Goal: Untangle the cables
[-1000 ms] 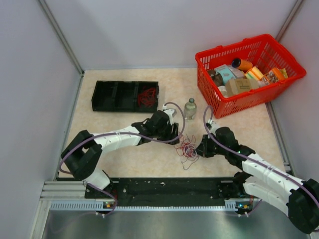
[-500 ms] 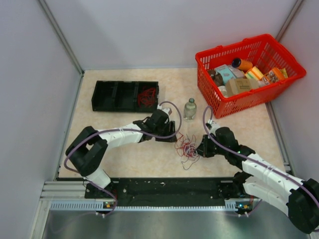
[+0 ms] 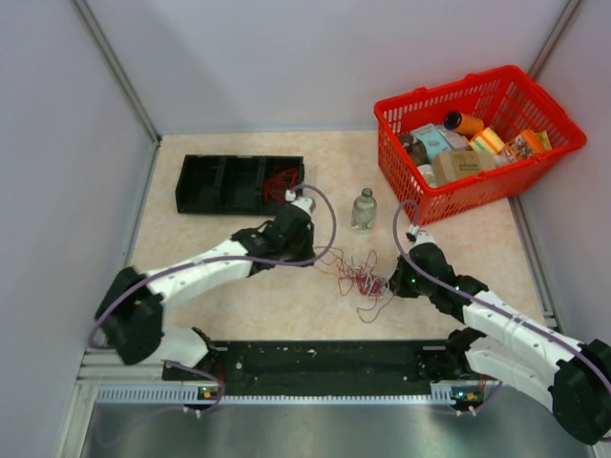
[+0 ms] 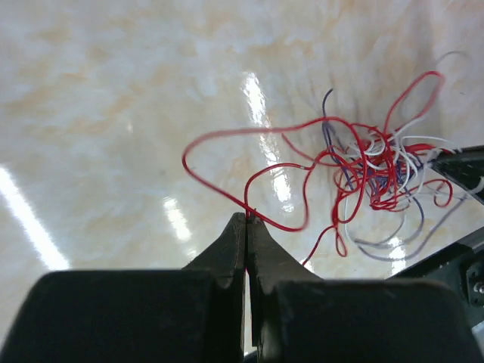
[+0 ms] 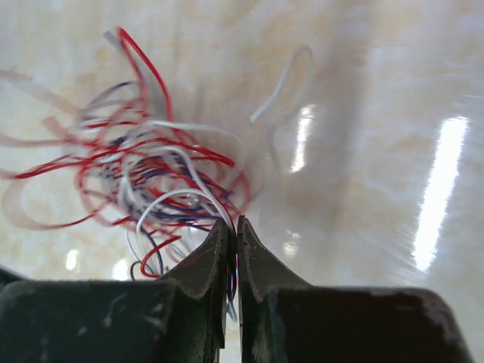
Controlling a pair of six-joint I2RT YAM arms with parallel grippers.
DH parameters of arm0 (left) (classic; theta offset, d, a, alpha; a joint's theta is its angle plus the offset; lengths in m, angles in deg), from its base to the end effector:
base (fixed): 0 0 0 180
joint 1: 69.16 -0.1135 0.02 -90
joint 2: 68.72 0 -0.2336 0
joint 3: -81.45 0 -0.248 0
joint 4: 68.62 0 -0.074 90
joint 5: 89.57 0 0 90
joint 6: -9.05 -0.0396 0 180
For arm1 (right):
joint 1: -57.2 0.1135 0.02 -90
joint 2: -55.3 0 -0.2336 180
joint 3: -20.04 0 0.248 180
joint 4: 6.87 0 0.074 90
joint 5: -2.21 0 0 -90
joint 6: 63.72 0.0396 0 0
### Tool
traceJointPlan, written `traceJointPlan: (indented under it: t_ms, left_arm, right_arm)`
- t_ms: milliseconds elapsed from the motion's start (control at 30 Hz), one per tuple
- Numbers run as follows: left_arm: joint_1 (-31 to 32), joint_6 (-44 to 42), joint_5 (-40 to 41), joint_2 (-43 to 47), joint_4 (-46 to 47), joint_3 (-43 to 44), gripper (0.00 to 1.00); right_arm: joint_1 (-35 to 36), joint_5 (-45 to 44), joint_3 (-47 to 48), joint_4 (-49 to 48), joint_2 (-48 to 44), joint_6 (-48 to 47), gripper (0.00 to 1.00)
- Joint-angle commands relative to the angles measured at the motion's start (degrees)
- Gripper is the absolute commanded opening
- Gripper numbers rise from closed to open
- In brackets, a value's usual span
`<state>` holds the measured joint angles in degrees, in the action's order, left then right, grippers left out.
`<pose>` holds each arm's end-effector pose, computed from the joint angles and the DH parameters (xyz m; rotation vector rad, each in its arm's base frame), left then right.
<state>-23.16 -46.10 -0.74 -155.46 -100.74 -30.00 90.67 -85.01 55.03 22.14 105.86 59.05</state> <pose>0.2181 -0.2271 0.1819 0.2579 2.5450 -0.6185 0.1586 0.1071 0.1476 -0.0396 2.4344 0.6062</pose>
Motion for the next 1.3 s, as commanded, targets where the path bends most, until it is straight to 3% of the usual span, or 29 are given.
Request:
traceJointPlan:
  t_ms: [0,167,333,467,600,733,867,900,967,1067,1167,1267]
  left_arm:
    - [-0.29,-4.70,22.13,20.08,-12.71,0.91,0.00]
    - [-0.56,-6.89,36.74,37.57,-17.92,2.40,0.00]
    - [-0.47,-10.59,50.09,49.63,-20.73,8.46,0.00]
    - [-0.56,-19.00,58.20,56.66,-16.80,13.82,0.00]
    - [-0.56,-31.65,63.48,60.02,-7.84,18.39,0.00]
    - [-0.47,-39.22,66.28,57.04,-7.73,26.21,0.00]
    - [-0.47,-58.20,74.99,55.71,7.71,27.98,0.00]
    - [-0.38,-56.23,73.52,55.71,6.00,29.55,0.00]
    - [-0.30,-44.31,65.55,54.67,-8.45,35.52,0.00]
    - [-0.29,-31.20,54.12,50.72,-20.89,38.27,0.00]
    - [-0.29,-24.41,42.95,46.85,-25.04,36.78,0.00]
    - [-0.21,-20.53,38.62,44.03,-24.96,33.80,0.00]
  right_arm:
    - [0.36,-19.37,3.70,8.27,0.23,7.11,0.00]
    - [0.19,-25.54,4.06,12.06,-1.17,11.17,0.00]
    - [-0.08,-26.08,3.88,13.21,-2.93,11.79,0.00]
    - [-0.08,-26.08,3.88,13.30,-2.84,11.79,0.00]
    - [-0.16,-27.30,4.05,14.26,-2.49,12.83,0.00]
    - [-1.13,-30.20,3.79,17.07,-4.33,15.91,0.00]
    - [-4.37,-30.30,2.83,18.39,-7.23,17.41,0.00]
    - [-4.73,-29.77,2.82,18.39,-7.76,17.24,0.00]
    - [-4.73,-28.63,2.82,17.43,-8.11,15.84,0.00]
    - [-4.65,-24.07,2.30,13.57,-8.29,11.89,0.00]
    - [-4.65,-21.08,1.77,11.36,-8.29,9.77,0.00]
    - [-4.73,-19.32,1.77,11.10,-8.47,8.63,0.00]
